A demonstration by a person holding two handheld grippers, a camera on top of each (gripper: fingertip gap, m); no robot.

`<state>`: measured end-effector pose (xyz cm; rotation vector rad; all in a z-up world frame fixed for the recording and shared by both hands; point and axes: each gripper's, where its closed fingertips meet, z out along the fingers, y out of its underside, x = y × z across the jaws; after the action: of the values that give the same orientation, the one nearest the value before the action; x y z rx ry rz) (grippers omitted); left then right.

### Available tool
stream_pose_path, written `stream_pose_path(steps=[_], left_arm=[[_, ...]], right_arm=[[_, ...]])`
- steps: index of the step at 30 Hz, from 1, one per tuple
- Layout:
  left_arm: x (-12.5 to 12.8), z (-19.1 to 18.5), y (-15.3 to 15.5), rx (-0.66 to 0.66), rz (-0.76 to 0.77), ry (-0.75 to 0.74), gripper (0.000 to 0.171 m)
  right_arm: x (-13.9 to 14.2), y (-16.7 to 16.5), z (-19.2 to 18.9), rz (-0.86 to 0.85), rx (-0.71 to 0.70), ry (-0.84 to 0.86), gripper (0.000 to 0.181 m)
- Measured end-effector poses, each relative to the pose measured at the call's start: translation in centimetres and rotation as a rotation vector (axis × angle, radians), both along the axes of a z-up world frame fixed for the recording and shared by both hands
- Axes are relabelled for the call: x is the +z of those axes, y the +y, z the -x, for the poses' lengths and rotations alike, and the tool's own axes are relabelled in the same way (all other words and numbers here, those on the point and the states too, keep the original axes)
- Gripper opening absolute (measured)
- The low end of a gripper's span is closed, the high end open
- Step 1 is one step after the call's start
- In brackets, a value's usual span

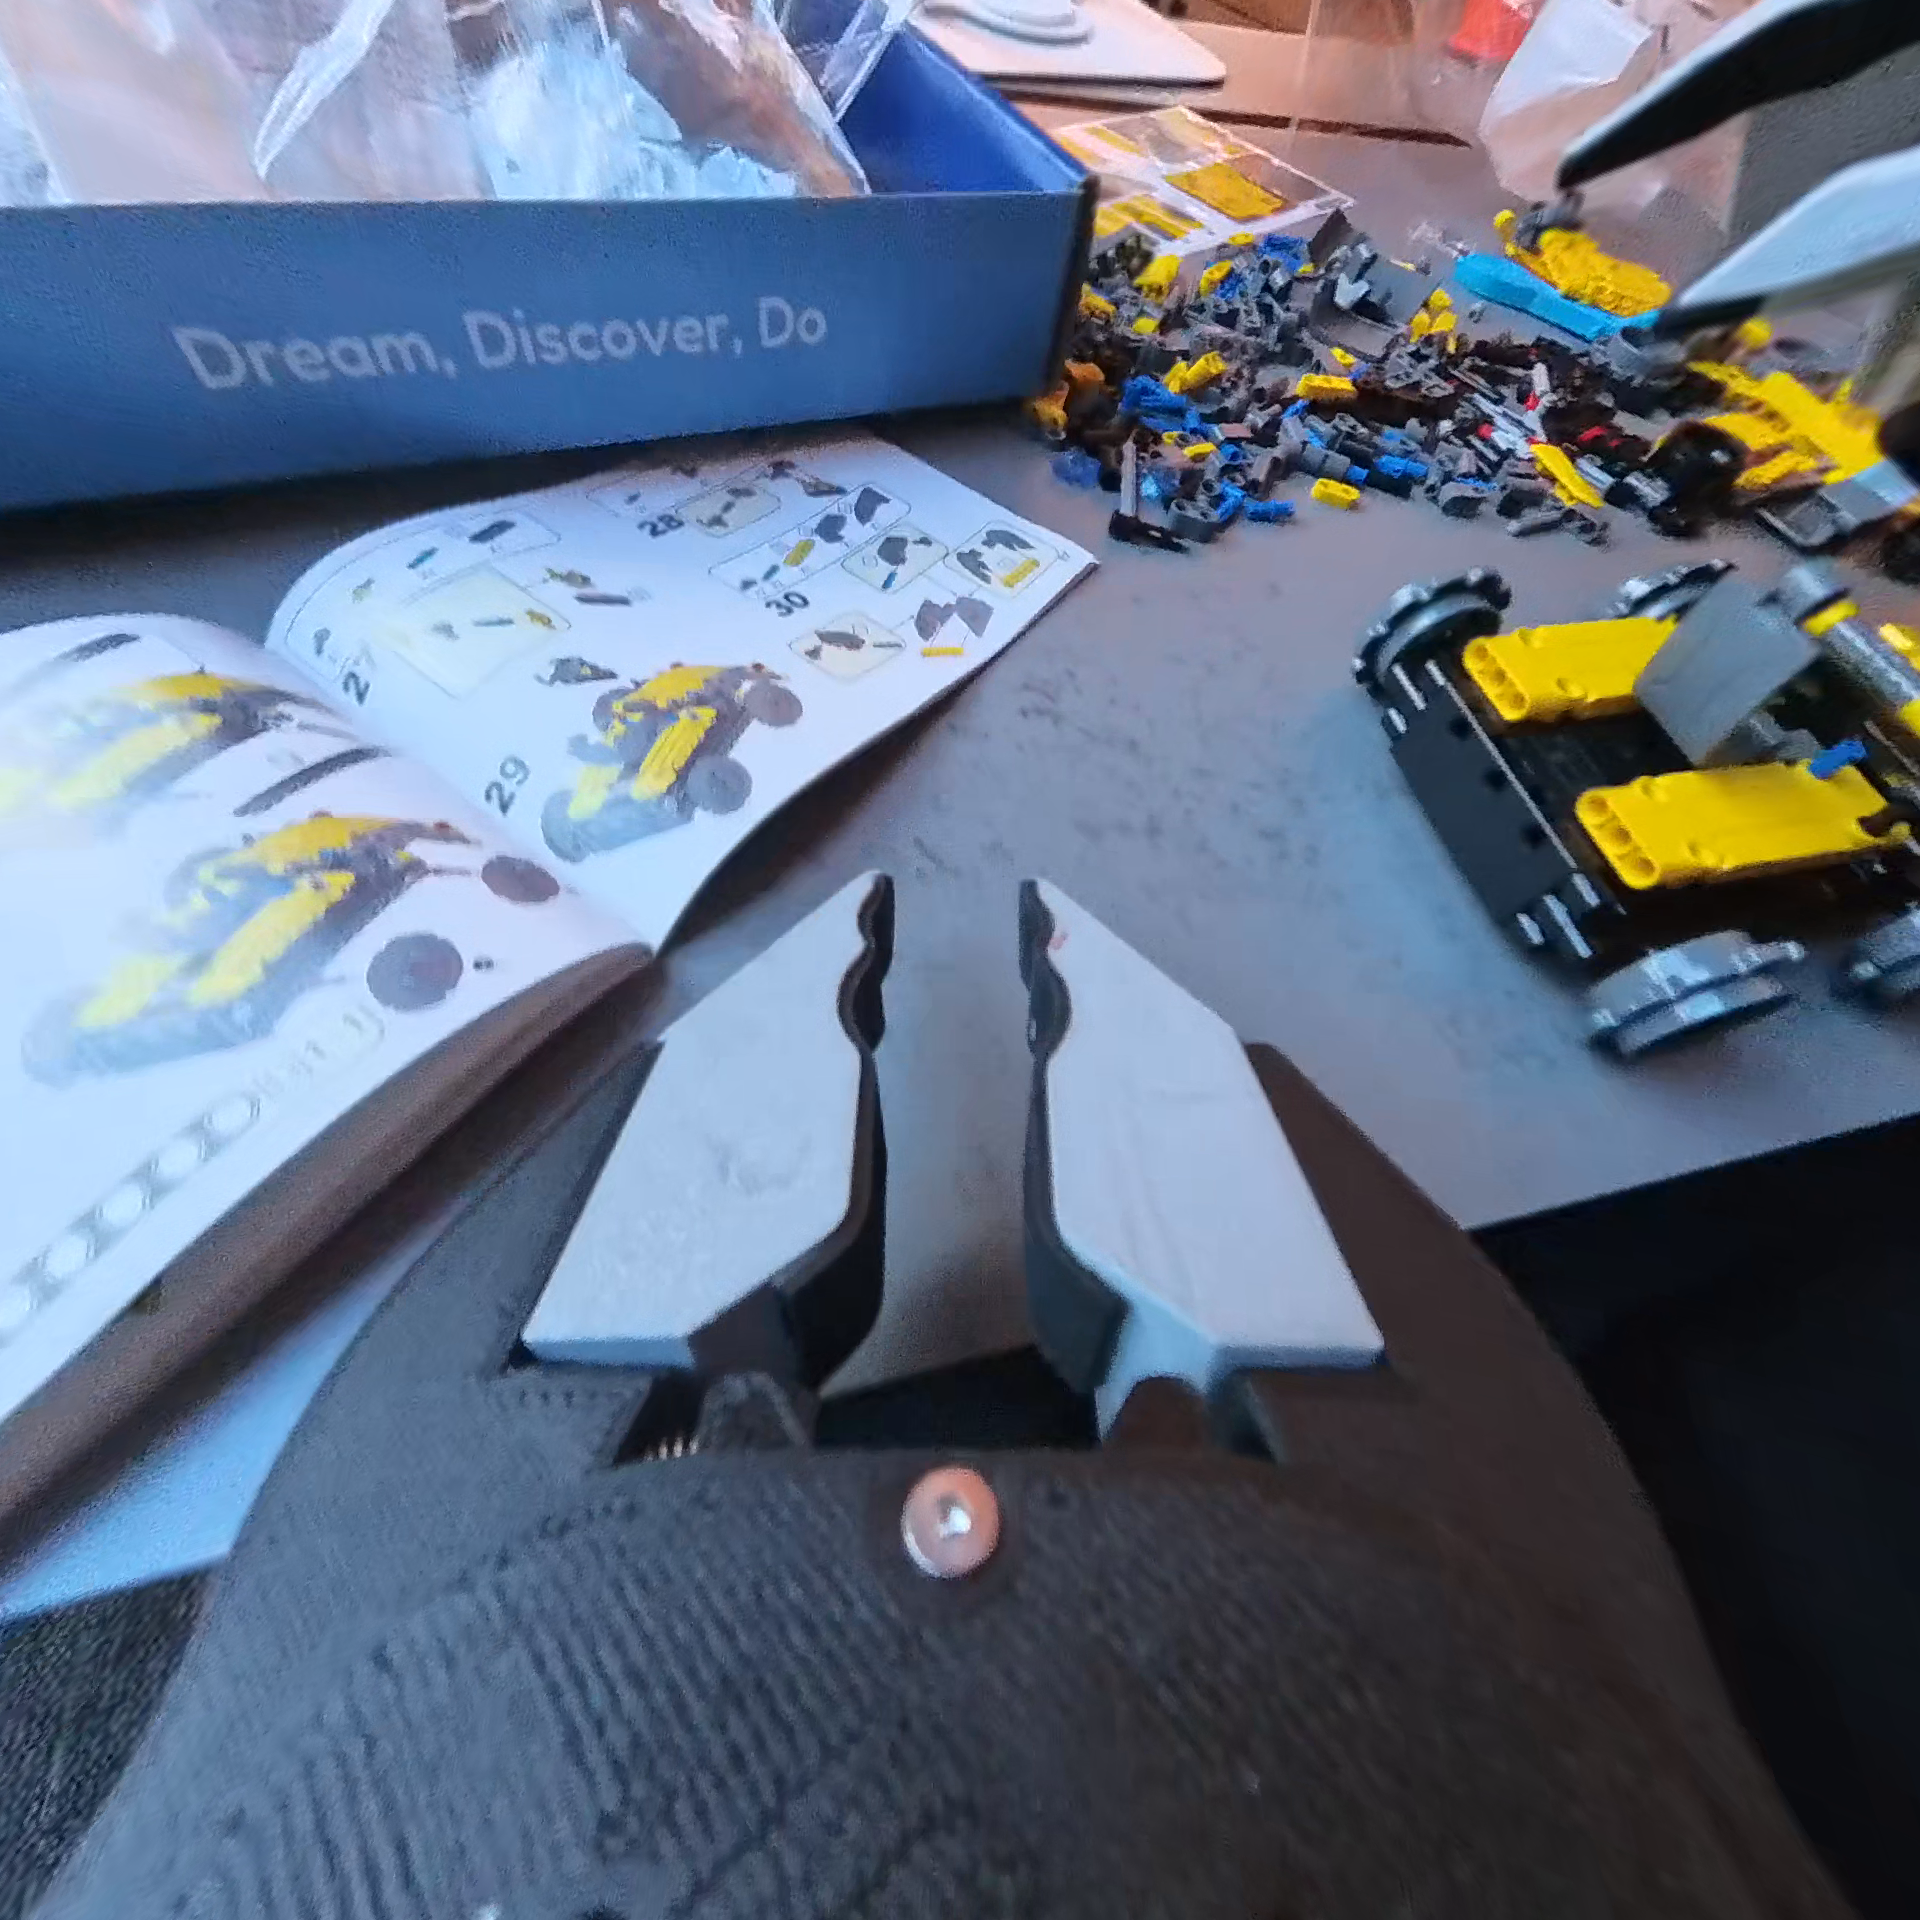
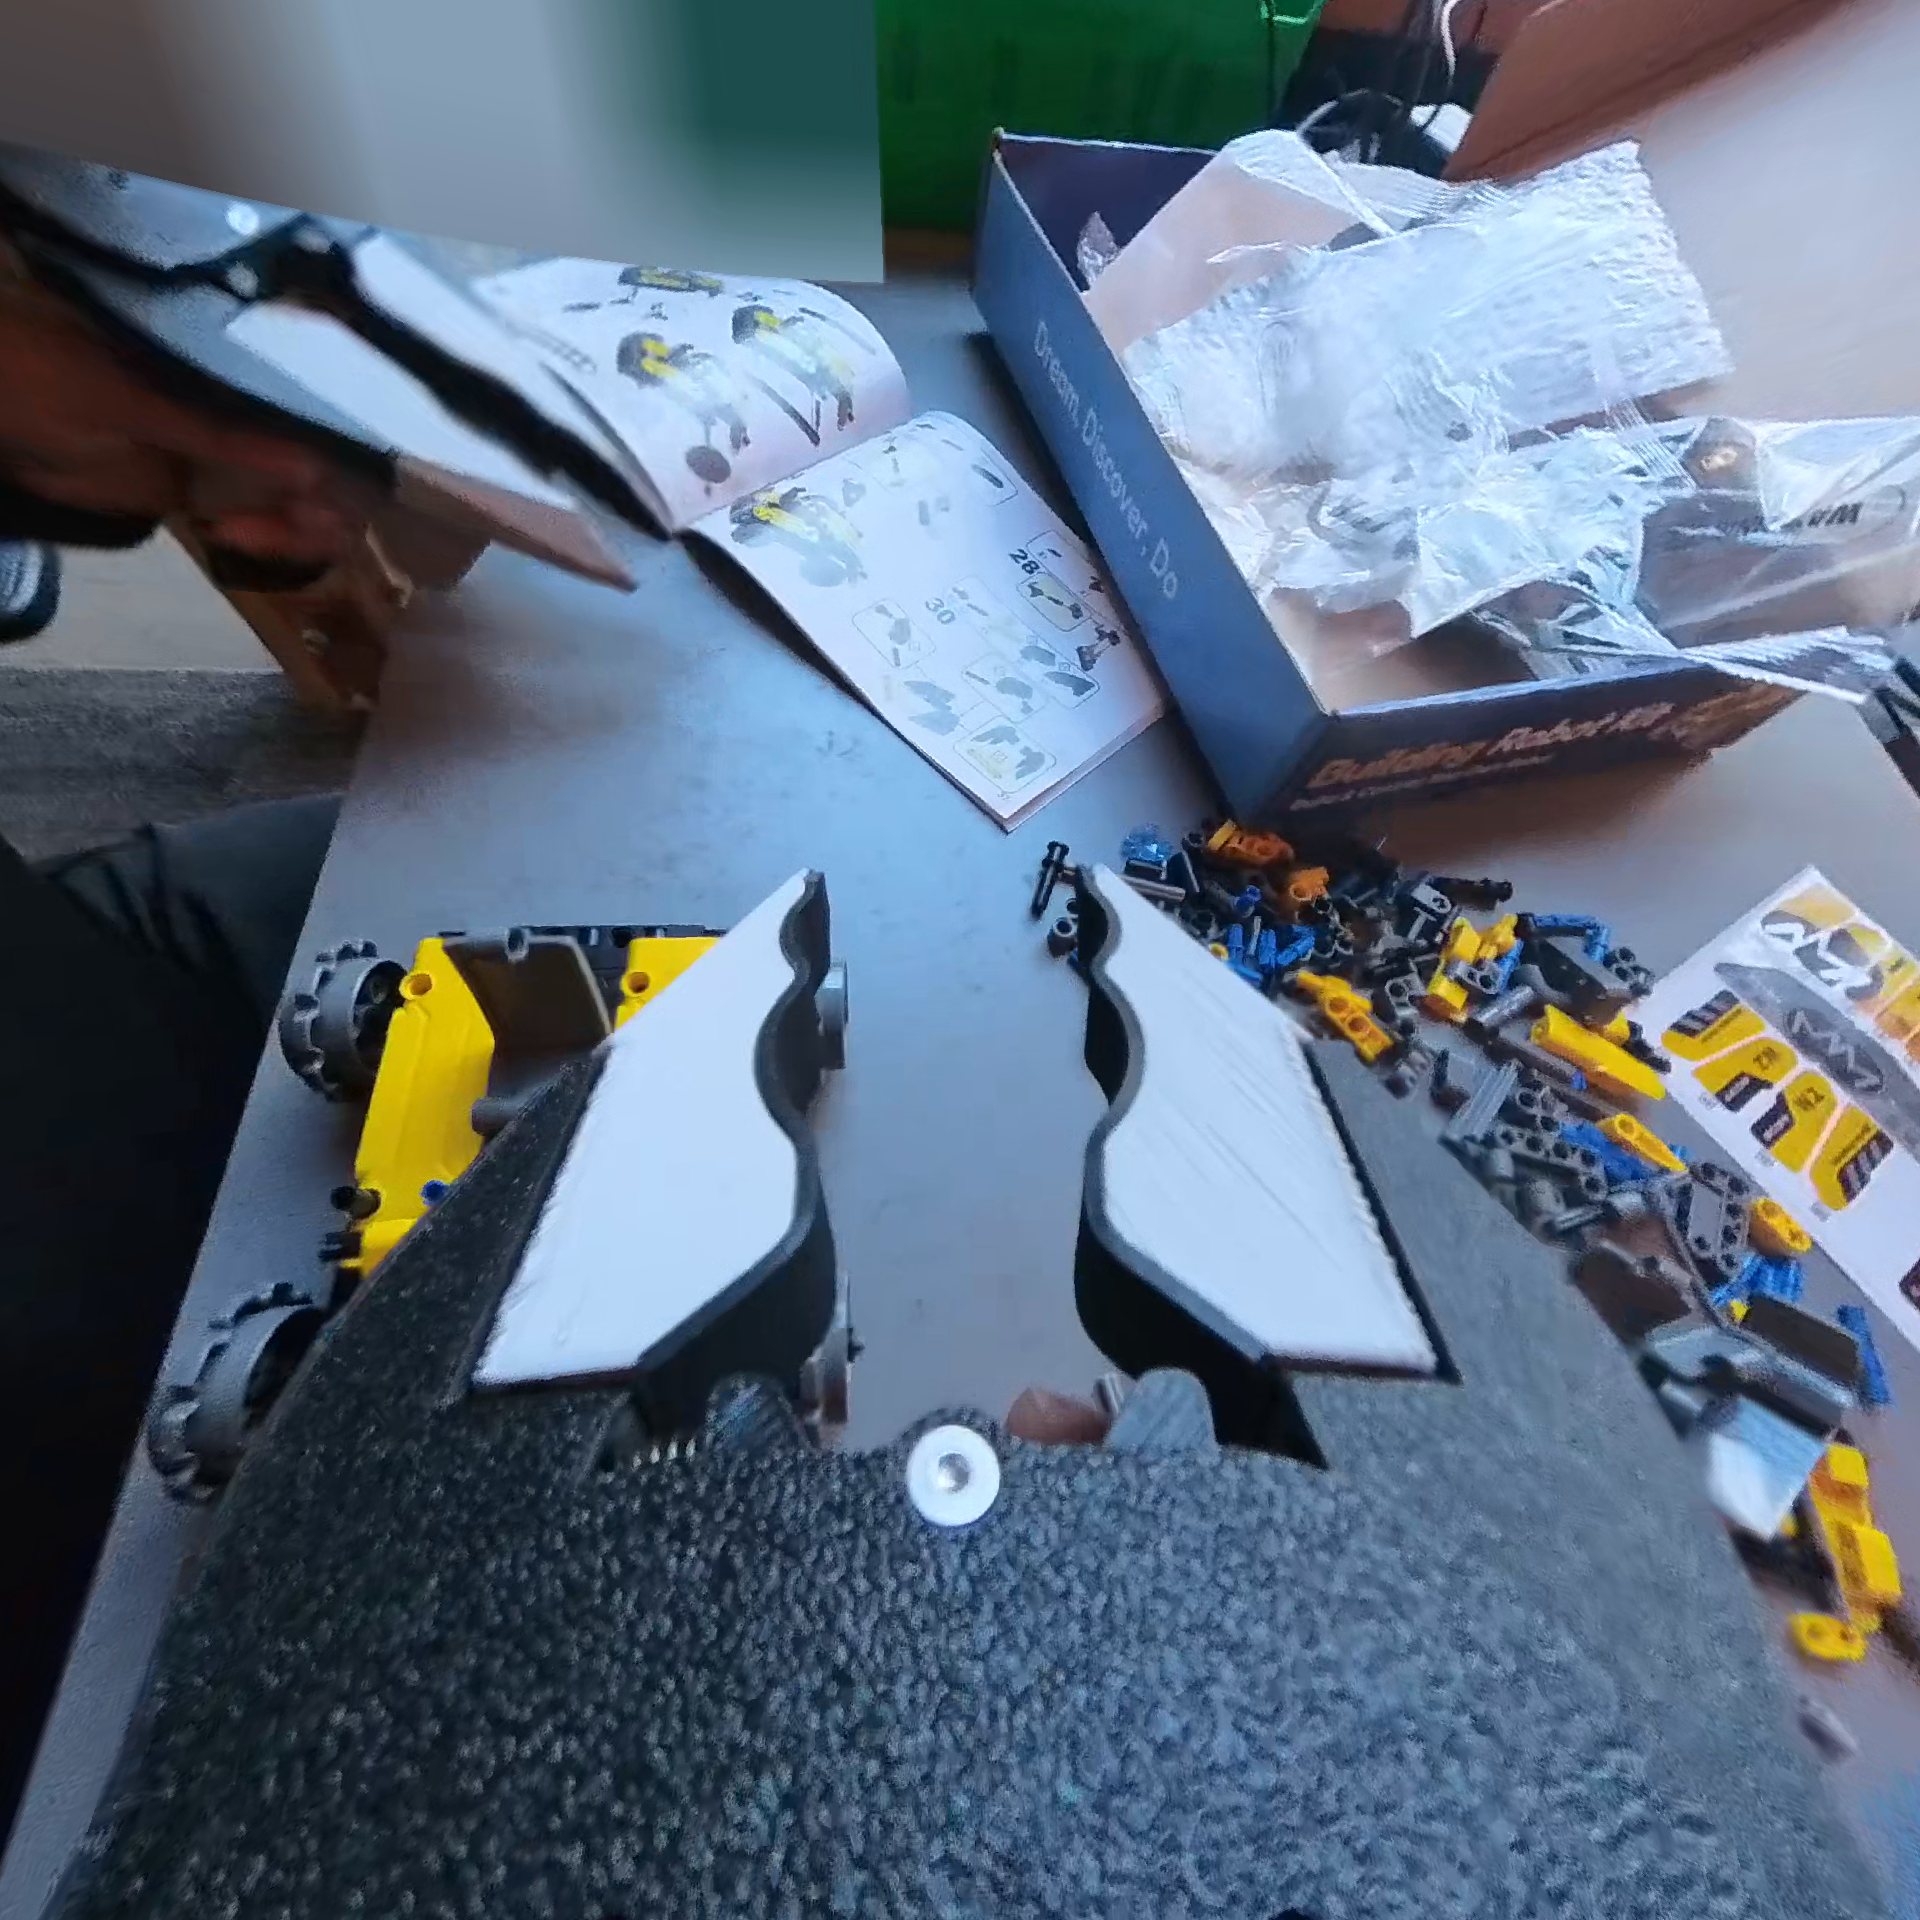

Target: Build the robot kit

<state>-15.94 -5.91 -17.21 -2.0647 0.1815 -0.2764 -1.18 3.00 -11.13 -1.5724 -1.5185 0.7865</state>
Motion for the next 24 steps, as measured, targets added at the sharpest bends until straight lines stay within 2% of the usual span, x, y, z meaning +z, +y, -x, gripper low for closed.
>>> stream_pose_path(steps=[6, 10, 20, 24], left_arm=[[0.7, 2.9, -1.7, 0.081, -0.074, 0.057, 0.022], [-0.4, 4.8, -2.8, 0.145, -0.037, 0.025, 0.023], [-1.1, 5.2, -4.4, 0.147, -0.035, 0.045, 0.021], [-1.2, 5.1, -4.7, 0.125, -0.022, 0.078, 0.021]], right_arm=[[1.3, 0.5, -0.7, 0.012, -0.090, 0.038, 0.045], [1.2, -0.1, -1.5, 0.010, -0.109, 0.013, 0.043], [2.2, -1.8, -5.0, 0.045, -0.172, 0.006, 0.043], [1.4, -4.5, -6.2, 0.099, -0.111, -0.017, 0.038]])
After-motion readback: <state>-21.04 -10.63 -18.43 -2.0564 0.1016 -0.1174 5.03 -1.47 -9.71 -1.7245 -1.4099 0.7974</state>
